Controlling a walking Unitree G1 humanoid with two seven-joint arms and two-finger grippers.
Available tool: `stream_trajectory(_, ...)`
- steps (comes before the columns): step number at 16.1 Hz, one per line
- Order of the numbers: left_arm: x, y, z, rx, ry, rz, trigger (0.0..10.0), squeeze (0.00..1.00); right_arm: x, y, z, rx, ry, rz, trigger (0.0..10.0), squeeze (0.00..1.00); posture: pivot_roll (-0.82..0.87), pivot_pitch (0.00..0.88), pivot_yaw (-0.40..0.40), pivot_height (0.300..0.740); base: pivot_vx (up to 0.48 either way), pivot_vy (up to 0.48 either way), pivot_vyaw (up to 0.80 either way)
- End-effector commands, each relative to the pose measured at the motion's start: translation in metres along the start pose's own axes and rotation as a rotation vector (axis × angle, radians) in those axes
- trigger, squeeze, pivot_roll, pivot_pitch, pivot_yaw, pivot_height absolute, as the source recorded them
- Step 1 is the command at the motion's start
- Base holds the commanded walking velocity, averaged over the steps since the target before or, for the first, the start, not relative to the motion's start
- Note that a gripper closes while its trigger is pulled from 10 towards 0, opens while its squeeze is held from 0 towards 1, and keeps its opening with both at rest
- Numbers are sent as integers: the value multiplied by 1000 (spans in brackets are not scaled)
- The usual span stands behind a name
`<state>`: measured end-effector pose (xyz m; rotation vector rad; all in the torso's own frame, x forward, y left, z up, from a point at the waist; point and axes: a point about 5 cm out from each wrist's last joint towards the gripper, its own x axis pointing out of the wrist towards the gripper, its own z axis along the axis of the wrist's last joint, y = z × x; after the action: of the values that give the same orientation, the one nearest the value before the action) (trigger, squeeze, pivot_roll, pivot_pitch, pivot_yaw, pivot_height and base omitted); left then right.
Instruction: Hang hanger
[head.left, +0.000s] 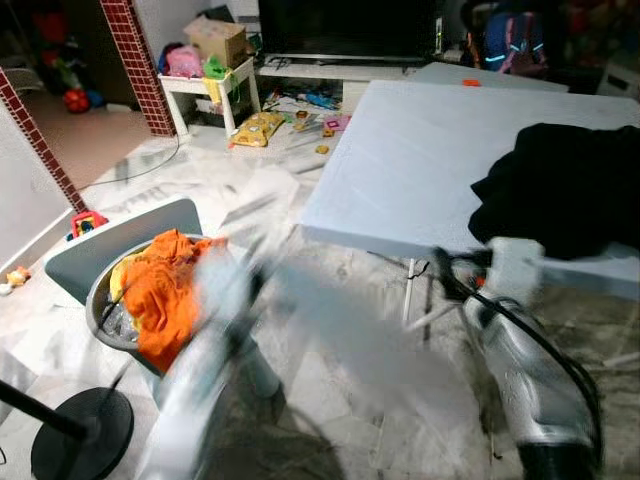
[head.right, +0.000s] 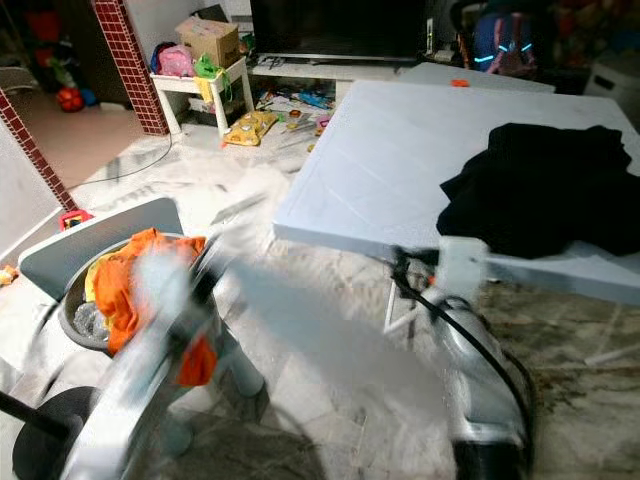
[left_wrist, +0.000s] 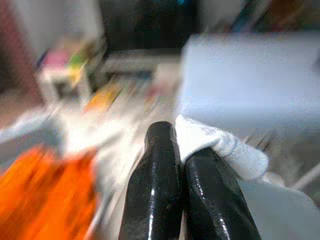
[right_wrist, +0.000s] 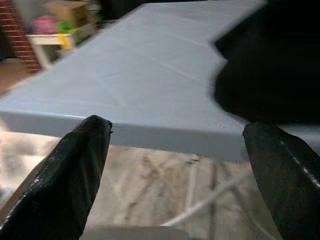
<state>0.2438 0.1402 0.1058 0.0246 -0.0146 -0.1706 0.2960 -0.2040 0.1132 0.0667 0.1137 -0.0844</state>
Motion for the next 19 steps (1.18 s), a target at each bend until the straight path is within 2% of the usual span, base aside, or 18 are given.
stream_trajectory(1,-2,6,4,14,-22,30,10000,0,-2,0,9,25,-45,-1,10000,0,-89,0,20,740,0,0,0)
stream_trajectory(2,-5,8,1,19,-17,37,10000,0,-4,1,8,28,-48,31,10000,0,-87,0,16,740,0,0,0)
stream_trajectory(4,-2,13,13,1,-70,86,10000,0,-6,-1,8,-77,-80,64,10000,0,-90,0,11,740,0,0,0)
stream_trajectory(6,5,12,16,3,-86,83,10000,0,-4,-1,5,-51,-43,47,10000,0,-97,0,15,740,0,0,0)
stream_trajectory(8,9,7,16,-21,-87,67,10000,0,-3,1,6,-37,-52,55,10000,0,-107,0,25,740,0,0,-800)
stream_trajectory(11,12,3,15,-101,-66,50,10000,0,-2,0,4,-39,-45,52,10000,0,-113,0,33,740,0,90,-800)
stream_trajectory(19,18,0,14,-114,-66,25,10000,0,3,7,4,-43,-39,63,10000,0,-115,0,34,740,0,287,-800)
